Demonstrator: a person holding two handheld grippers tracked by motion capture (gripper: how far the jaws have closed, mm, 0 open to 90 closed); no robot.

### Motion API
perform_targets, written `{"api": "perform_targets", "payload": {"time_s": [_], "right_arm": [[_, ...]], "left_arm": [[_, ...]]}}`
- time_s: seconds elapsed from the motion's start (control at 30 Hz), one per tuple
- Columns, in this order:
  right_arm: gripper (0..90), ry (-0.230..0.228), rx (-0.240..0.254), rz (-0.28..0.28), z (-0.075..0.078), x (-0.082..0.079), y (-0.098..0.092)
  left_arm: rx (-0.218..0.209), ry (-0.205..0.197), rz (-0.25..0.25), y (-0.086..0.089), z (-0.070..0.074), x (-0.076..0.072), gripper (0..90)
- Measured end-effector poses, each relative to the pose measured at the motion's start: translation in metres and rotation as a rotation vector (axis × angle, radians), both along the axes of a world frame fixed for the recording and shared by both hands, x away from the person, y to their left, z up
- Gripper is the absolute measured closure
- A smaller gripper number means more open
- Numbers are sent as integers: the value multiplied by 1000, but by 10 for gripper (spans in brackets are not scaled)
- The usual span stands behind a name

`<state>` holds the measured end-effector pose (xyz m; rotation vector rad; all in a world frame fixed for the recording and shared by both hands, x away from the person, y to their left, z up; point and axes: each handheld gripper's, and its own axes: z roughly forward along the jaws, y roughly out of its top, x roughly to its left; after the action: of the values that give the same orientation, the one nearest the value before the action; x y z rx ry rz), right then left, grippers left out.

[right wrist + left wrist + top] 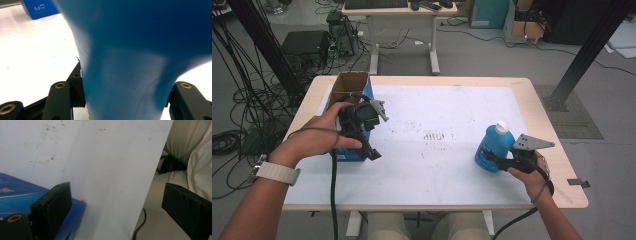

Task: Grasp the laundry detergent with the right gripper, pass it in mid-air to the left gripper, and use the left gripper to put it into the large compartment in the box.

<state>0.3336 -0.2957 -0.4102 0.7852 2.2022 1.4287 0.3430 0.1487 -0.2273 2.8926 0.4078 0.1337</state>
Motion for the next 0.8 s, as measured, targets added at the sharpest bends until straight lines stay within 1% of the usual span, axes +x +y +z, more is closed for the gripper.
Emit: {"api": "perform_targets", "payload": {"time_s": [0.1, 0.17, 0.3, 0.43, 0.5, 0.57, 0.67, 0.7, 0.8], "right_arm": [[437, 8, -10, -2, 2, 0, 2], [437, 10, 14, -17, 5, 0, 3], [437, 20, 13, -5, 13, 1, 2], [436, 23, 16, 12, 21, 1, 3], [436, 29, 18, 36, 25, 1, 4], [436, 33, 19, 55, 30, 1, 6], [436, 42, 22, 94, 40, 0, 9], [436, 38, 18, 107, 43, 0, 10], [436, 44, 25, 145, 53, -1, 13]], "left_arm": [[5, -3, 0, 0, 3, -1, 95], [6, -6, -1, -1, 6, -2, 94], [-3, -20, 13, -2, 12, -2, 93], [-9, -24, 7, -6, 19, -2, 93], [-6, -32, 9, -8, 23, -2, 93], [-4, -32, 0, -12, 29, -2, 92], [-4, -34, -2, -17, 37, -2, 90], [0, -36, -6, -20, 39, -2, 89], [-14, -42, -17, -25, 46, -1, 88]]}}
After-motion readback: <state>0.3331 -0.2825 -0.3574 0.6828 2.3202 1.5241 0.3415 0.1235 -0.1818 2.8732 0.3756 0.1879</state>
